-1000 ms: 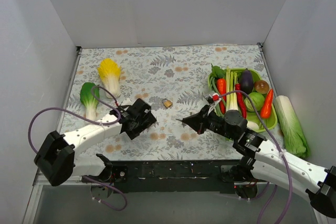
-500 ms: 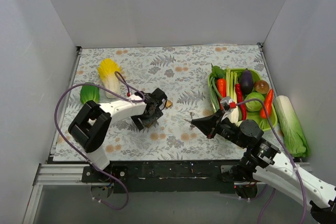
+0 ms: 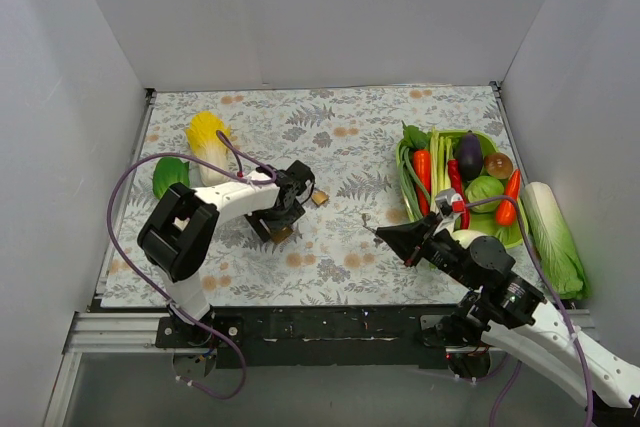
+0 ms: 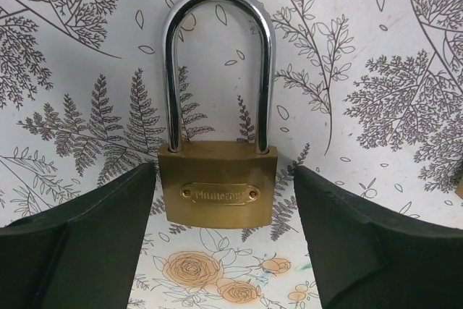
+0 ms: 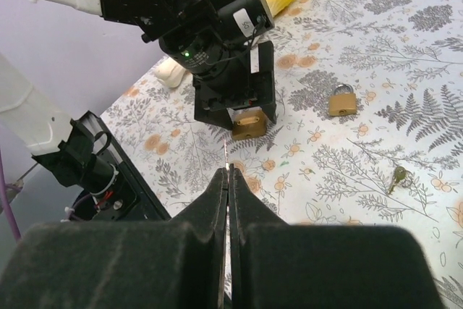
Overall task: Unlock with the key
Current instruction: Pick up the lock from the center of the board.
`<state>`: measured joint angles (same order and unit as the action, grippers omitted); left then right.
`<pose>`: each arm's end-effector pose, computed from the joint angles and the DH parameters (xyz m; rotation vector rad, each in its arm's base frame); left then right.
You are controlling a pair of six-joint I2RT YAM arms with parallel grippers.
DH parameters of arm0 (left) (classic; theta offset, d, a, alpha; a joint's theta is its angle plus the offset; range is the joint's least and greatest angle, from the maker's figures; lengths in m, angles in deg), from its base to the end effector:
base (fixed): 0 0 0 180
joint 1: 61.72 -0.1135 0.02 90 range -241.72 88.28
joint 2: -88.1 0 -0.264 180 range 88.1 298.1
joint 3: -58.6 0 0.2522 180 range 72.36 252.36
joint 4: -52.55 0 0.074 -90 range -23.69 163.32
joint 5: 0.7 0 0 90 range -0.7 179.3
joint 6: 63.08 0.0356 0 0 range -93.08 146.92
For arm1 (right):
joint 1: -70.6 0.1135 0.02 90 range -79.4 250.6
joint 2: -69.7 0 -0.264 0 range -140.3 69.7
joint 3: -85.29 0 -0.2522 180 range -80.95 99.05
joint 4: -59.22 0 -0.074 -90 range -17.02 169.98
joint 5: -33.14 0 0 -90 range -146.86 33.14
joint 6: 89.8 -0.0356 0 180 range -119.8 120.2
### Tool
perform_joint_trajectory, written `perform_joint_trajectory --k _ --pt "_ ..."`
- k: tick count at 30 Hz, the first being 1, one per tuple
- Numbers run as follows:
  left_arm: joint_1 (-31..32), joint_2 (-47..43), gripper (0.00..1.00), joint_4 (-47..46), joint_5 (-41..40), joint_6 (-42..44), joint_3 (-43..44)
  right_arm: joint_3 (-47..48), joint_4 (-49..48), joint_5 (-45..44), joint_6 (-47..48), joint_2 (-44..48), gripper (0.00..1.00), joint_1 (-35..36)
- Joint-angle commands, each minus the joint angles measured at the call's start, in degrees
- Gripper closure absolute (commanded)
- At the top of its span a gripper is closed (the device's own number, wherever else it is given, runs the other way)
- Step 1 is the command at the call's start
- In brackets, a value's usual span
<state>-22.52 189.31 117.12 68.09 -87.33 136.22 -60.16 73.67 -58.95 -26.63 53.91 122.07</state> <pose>0.2452 -0.1833 0.1644 -1.6957 2.1942 0.0759 0.0720 0.0884 0.2747 -0.3090 1.5617 1.0610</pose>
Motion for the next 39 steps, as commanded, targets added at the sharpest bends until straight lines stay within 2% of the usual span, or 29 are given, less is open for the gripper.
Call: perform_joint_trajectory --k 1,5,7,9,10,15,20,23,25,27,33,39 --pt "-0.70 2.06 0.25 -0.44 -1.55 -13.45 -0.22 0.47 1.51 -2.04 0.99 1.02 0.99 0.04" --pt "-0.97 2.24 0.39 -1.67 -0.85 -12.66 -1.19 0.39 1.68 -2.04 0.81 1.55 0.99 -0.05" --pt "-0.97 2.33 0.53 -2.20 0.02 -12.13 -1.54 0.21 1.68 -2.13 0.81 1.38 0.99 -0.05" --pt "-0.97 1.45 0.71 -3.08 0.64 -11.08 -2.85 0.12 1.42 -1.87 0.99 0.50 0.99 -0.05" --pt "-0.97 0.84 0.88 -4.30 1.60 -10.73 -3.38 -0.14 1.51 -1.69 1.25 0.15 0.99 -0.05" --pt "-0.97 -4.34 0.98 -6.51 4.07 -9.14 -3.91 -1.63 -2.79 1.73 0.82 -3.01 0.99 -0.05" --pt "-0.88 -16.20 1.00 -13.61 8.99 -12.65 -7.77 -4.01 -12.63 4.37 -1.56 -7.58 0.99 0.04" --pt "-0.79 -23.65 1.00 -17.92 12.68 -17.92 -11.54 -4.27 -18.15 4.20 -2.70 -14.06 0.99 0.65" --pt "-0.70 -26.75 1.00 -20.91 14.09 -21.08 -13.57 -4.27 -20.80 2.45 -3.14 -16.80 0.99 2.40" --pt "-0.62 -31.41 1.00 -22.58 14.36 -23.37 -16.03 -3.75 -24.41 -2.89 -2.97 -21.11 0.99 4.34" --pt "-0.53 -40.89 1.00 -29.27 15.85 -29.96 -21.83 1.34 -31.69 -13.45 -0.25 -32.97 0.99 13.57" --pt "-0.53 -46.45 1.00 -33.05 16.55 -35.24 -25.09 4.51 -39.79 -16.98 0.20 -42.38 0.99 16.74"
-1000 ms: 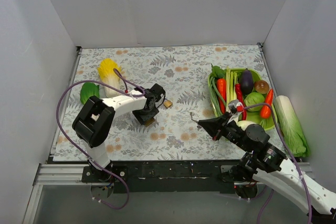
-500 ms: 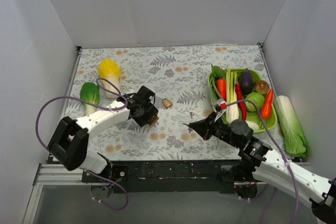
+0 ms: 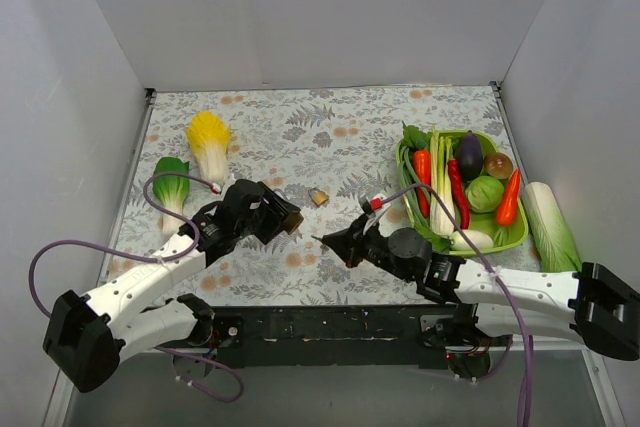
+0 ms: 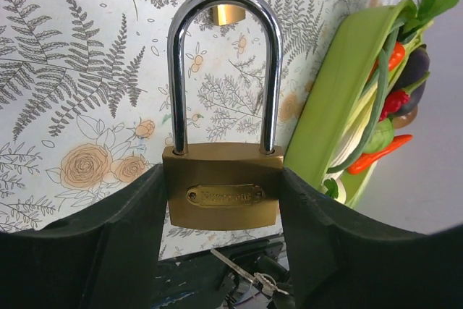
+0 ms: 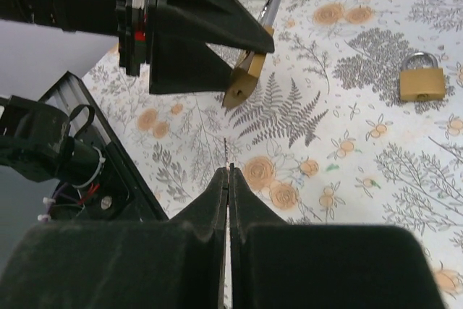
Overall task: Unlock with the key
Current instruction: Pick up the lock from the center of the board.
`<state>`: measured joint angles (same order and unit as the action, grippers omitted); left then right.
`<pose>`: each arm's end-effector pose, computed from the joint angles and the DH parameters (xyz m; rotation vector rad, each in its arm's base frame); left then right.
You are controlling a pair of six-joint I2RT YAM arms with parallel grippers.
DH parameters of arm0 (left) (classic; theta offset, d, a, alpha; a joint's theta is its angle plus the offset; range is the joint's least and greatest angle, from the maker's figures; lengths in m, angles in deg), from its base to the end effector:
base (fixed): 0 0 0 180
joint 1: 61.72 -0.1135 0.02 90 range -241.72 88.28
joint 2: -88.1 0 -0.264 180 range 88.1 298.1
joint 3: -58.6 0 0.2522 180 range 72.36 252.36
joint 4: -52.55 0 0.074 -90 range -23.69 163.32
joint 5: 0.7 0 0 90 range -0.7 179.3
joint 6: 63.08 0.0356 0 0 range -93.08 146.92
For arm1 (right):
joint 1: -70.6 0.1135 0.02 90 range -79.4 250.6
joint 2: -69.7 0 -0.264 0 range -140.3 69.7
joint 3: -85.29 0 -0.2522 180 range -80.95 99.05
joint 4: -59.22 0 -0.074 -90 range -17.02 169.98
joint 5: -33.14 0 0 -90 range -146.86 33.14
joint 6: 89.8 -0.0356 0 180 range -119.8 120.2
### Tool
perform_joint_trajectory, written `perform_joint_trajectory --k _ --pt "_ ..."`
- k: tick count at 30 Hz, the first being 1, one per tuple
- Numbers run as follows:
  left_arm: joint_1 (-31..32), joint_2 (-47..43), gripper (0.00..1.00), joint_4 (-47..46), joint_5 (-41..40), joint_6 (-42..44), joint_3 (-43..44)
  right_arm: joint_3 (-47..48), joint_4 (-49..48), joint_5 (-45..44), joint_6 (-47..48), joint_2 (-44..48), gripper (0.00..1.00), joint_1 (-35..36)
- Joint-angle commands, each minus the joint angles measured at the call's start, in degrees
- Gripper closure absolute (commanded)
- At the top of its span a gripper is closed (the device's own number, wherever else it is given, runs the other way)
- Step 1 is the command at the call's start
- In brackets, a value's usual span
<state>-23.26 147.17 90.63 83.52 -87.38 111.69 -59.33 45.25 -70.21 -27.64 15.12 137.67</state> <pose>0.1696 -0.1301 0.2376 -1.6805 2.0644 -1.0647 0.0907 0.1933 0.2358 -0.4142 1.7229 1.0453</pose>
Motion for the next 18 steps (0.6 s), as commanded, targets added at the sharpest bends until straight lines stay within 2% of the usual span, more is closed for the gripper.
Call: perform_joint_trajectory --k 1,8,18 --pt "0.21 -5.53 1.00 -6.82 0.86 -35.46 -1.01 3.95 -13.56 -6.08 1.29 -4.38 0.99 1.48" --pt "0.21 -8.97 1.00 -6.91 -0.64 -37.75 -2.24 7.02 -17.44 -7.93 1.29 -11.50 0.99 1.75" --pt "0.21 -9.76 1.00 -7.35 -1.25 -38.80 -2.24 8.87 -17.89 -8.54 1.82 -14.23 0.99 1.84"
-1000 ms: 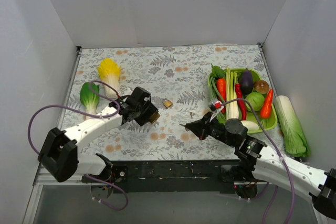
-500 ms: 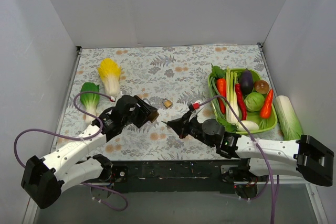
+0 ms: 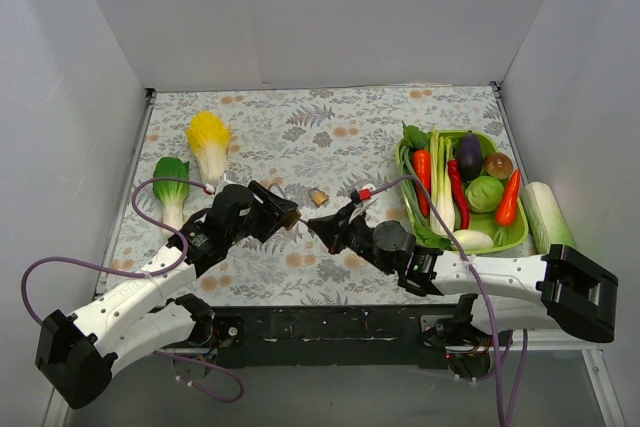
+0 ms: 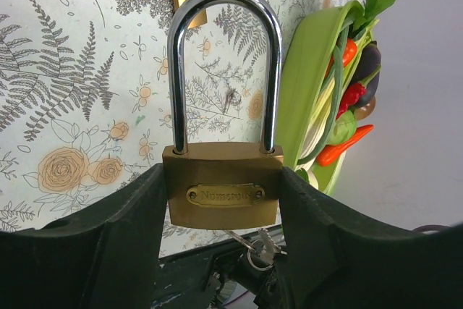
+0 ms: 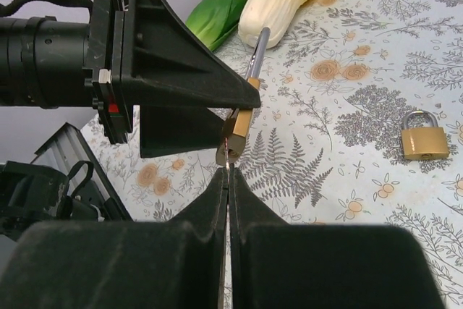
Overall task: Unlock with the key
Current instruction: Pick up the lock from the center of the board.
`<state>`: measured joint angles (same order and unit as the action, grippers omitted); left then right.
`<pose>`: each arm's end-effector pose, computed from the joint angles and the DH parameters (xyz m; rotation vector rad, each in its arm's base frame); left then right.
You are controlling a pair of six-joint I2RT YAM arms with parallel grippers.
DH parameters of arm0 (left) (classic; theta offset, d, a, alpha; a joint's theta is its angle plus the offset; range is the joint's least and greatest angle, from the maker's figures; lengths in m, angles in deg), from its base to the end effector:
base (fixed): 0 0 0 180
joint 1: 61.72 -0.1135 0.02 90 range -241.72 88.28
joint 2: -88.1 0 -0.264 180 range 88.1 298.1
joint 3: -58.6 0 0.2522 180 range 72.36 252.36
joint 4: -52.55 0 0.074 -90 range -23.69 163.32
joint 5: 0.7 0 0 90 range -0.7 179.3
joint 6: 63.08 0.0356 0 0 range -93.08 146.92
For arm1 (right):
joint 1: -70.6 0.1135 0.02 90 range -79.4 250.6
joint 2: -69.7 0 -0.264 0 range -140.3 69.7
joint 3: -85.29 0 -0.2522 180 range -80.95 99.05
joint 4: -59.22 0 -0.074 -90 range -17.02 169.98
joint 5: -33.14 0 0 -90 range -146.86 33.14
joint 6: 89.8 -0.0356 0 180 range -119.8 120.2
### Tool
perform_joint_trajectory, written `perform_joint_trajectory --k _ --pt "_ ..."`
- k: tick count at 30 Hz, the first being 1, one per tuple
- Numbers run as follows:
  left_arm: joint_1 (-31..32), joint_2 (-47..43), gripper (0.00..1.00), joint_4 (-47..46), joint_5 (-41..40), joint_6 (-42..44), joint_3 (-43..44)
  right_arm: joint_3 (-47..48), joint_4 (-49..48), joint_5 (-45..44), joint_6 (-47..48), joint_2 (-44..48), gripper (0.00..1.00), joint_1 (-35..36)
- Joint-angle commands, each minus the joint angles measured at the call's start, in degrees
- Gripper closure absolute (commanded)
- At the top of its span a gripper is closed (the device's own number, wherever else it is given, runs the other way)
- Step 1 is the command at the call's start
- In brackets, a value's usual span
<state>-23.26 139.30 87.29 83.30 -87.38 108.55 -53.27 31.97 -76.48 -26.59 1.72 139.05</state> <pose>0.1552 -0.1185 0.2495 -1.6229 1.9722 -1.2331 0.1045 0.2320 0.2469 -0.3132 1.6264 1.0300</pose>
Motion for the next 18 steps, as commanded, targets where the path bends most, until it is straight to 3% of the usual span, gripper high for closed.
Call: perform_joint_trajectory --k 1,18 --pt "0.21 -1.89 1.00 -3.92 -1.21 -38.89 0.91 3.08 -4.34 -2.27 0.68 -1.09 0.99 0.46" --pt "0.21 -2.33 1.00 -4.01 -2.09 -39.51 0.64 1.67 -3.81 -1.65 -2.13 -2.85 0.99 0.55"
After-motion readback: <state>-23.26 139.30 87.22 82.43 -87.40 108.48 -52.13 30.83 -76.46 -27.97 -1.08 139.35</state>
